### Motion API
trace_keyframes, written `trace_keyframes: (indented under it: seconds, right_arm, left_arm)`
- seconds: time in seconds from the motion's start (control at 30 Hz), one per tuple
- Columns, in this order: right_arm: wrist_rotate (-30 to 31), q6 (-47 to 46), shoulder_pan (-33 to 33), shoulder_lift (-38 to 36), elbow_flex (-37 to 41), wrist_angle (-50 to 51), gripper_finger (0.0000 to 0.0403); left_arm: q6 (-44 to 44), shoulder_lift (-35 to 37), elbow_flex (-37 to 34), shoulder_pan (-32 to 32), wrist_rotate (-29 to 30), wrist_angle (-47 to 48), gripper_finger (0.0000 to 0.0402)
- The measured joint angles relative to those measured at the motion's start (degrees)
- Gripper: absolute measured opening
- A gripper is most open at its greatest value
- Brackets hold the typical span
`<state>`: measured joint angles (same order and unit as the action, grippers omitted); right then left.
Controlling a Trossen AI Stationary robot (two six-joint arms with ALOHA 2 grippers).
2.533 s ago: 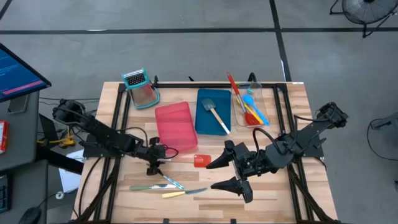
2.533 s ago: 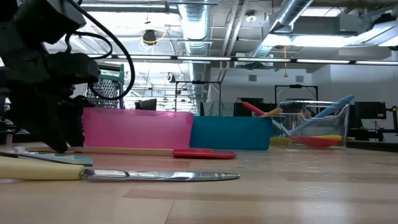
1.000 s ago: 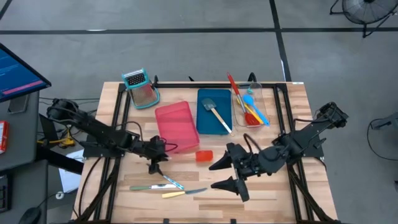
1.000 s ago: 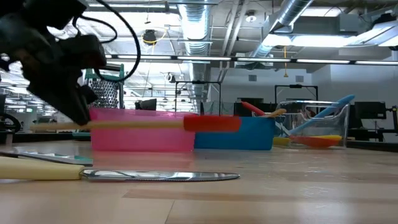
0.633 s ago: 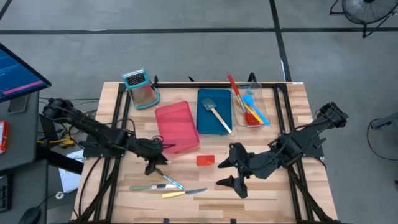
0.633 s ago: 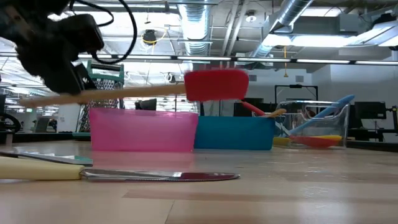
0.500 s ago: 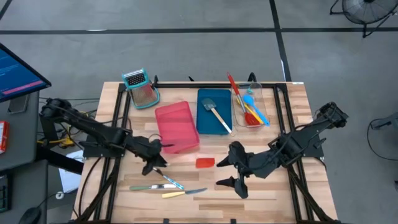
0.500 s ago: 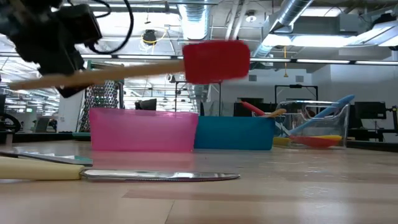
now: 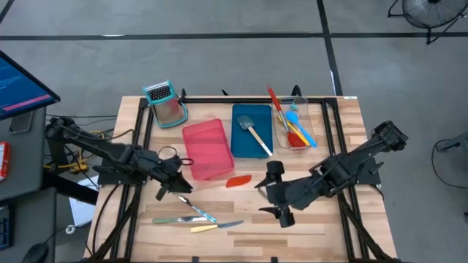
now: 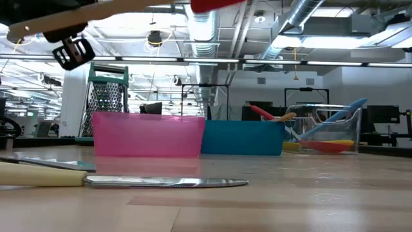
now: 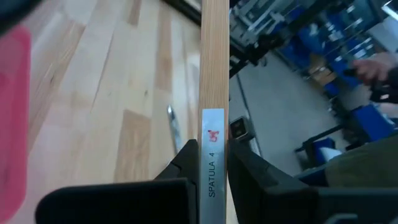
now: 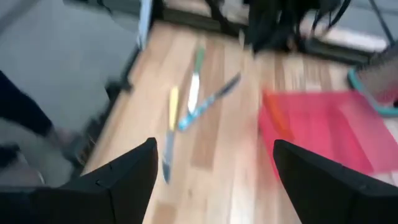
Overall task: Pick & Place Kitchen Items
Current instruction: Put the red spatula into the blue bin
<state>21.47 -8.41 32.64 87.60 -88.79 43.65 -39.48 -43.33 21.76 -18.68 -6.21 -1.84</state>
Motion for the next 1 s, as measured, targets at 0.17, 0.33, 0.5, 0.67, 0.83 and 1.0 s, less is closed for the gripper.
trace_keyframes:
  seconds: [0.17,0.33,0.5,0.67,0.83,1.0]
  right_arm:
    - [1.1,1.7,-0.7,2.1,0.1,2.9,0.0311]
    - [4.3,7.3,-1.2,3.9,0.2,1.8,0.0311]
    - [4.6,8.4,-2.1,4.6,0.1,1.7,0.0311]
    - [5.9,7.8,-3.0,4.4,0.0,1.4,0.0311]
    - [5.8,5.5,-3.0,3.4,0.0,0.8,0.0311]
    - [5.9,5.3,-2.2,2.9,0.0,0.0,0.0311]
  left_arm:
    - [0.0,0.6,0.0,0.0,0.1,-0.9,0.0037]
    - [-0.2,0.5,0.0,0.0,0.1,-1.0,0.0037]
    - [0.0,0.5,0.0,0.0,-0.3,-1.1,0.0038]
    - [0.0,0.5,0.0,0.0,-0.6,-1.2,0.0037]
    - [0.4,0.5,0.0,0.0,-1.2,-1.3,0.0038]
    - [0.6,0.5,0.0,0.0,-1.3,-1.1,0.004]
